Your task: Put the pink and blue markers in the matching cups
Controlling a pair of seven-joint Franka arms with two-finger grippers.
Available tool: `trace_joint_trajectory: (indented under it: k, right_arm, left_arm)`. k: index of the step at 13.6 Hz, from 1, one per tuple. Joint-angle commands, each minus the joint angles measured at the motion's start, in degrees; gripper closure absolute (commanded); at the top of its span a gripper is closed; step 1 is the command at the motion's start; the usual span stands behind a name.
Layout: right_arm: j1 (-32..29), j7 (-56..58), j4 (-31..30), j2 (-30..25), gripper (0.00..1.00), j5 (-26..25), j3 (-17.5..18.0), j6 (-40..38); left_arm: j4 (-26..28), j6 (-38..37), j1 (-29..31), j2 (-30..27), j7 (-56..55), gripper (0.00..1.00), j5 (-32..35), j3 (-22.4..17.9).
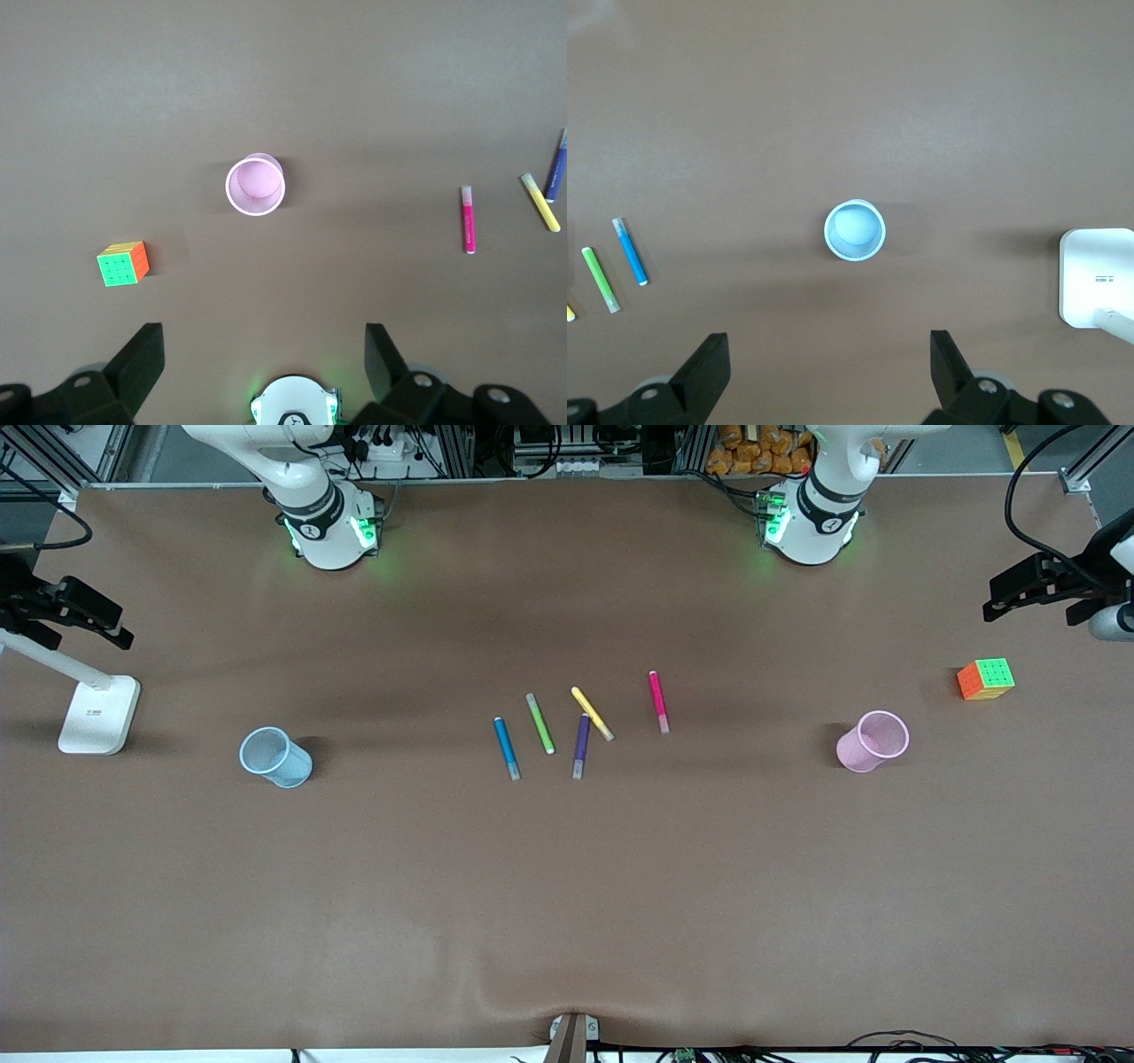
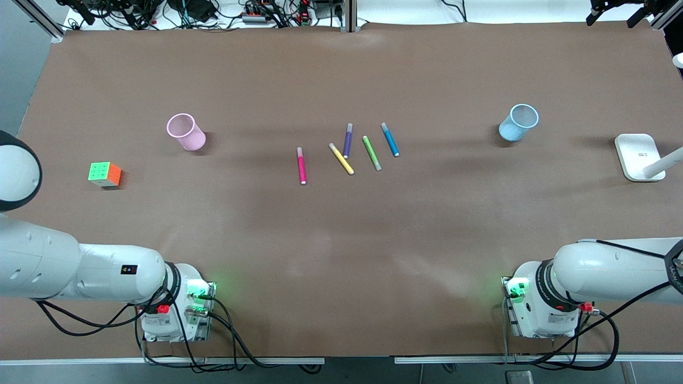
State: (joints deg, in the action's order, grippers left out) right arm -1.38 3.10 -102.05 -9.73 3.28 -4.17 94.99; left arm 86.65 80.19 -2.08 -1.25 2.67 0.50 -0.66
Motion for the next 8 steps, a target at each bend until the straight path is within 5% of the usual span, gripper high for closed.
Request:
trace_joint_trajectory:
  k: [1,8]
  right_arm:
    - [1.3,-1.2,-1.7,-1.0,0.00,-0.6,-0.8,0.2]
    - [6.1,-1.3,-8.6,2.7,0.00,0.2,0.8,9.2]
  left_arm:
    - [-0.6,-1.0,-0.1,0.9,-0.4,0.00,0.8,0.4]
    - [0.5,-1.1,-0.9,4.9,-4.8,0.00,0.7,3.7]
